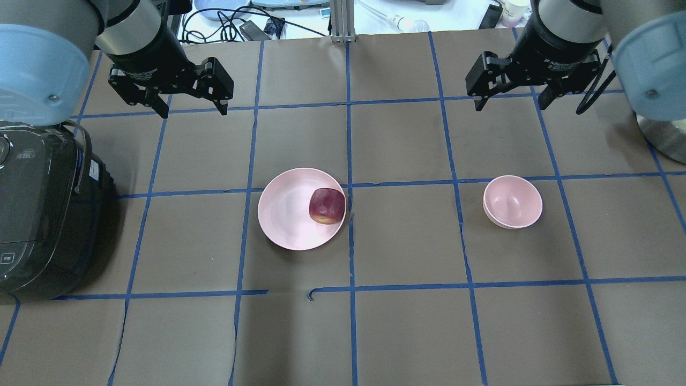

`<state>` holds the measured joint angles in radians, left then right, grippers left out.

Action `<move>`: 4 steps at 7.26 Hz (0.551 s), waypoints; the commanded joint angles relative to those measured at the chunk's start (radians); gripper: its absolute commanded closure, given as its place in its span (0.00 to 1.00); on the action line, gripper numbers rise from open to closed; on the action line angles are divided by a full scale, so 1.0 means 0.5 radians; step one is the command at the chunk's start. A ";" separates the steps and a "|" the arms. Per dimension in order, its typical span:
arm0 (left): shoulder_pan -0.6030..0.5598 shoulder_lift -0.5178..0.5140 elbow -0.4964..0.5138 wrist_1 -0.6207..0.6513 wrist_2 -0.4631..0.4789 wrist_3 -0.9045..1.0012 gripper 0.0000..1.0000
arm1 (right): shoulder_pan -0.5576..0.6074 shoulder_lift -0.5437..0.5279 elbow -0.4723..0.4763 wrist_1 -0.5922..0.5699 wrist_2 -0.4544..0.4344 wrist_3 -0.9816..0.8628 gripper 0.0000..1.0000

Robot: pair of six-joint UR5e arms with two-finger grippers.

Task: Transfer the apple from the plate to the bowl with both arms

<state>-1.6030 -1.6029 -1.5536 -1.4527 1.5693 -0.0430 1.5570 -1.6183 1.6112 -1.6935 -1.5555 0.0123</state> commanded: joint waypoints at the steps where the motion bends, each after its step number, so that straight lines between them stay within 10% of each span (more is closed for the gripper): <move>1: 0.000 0.000 0.002 0.003 0.003 0.003 0.00 | 0.000 0.000 0.002 -0.003 0.000 0.000 0.00; 4: 0.003 -0.006 -0.001 0.003 0.003 0.006 0.00 | 0.003 0.000 -0.001 -0.006 0.003 0.000 0.00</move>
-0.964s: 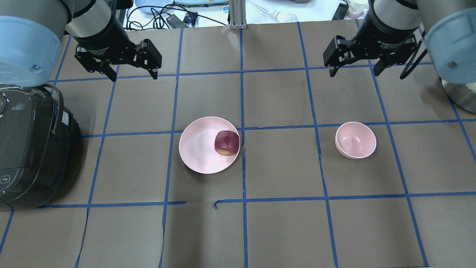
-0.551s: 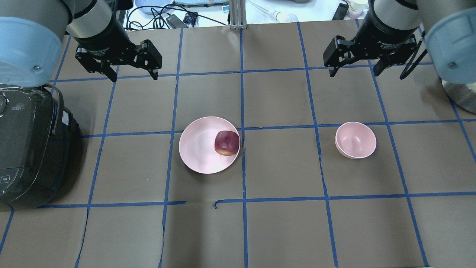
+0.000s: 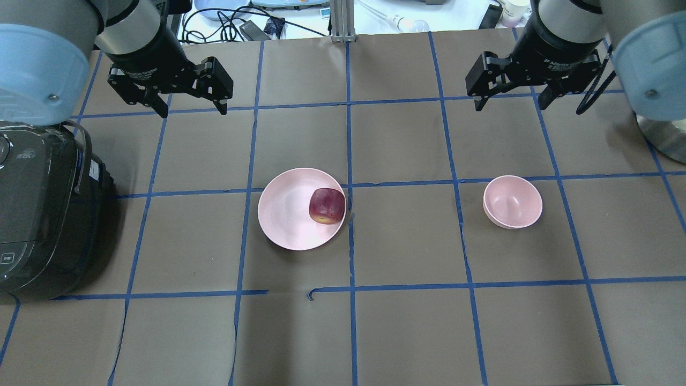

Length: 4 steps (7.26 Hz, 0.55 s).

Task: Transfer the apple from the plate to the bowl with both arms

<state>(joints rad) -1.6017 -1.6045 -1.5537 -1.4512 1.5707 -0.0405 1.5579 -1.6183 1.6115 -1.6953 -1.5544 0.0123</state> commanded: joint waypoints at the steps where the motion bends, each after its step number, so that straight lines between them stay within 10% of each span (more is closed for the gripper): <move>1: 0.000 -0.003 0.000 0.000 -0.003 0.001 0.00 | 0.001 0.000 -0.002 -0.002 -0.002 0.000 0.00; 4: -0.003 0.000 -0.010 0.000 -0.003 -0.002 0.00 | 0.001 0.003 -0.002 -0.002 0.001 0.000 0.00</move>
<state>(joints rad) -1.6017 -1.6058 -1.5554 -1.4512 1.5693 -0.0405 1.5585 -1.6181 1.6108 -1.6965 -1.5551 0.0123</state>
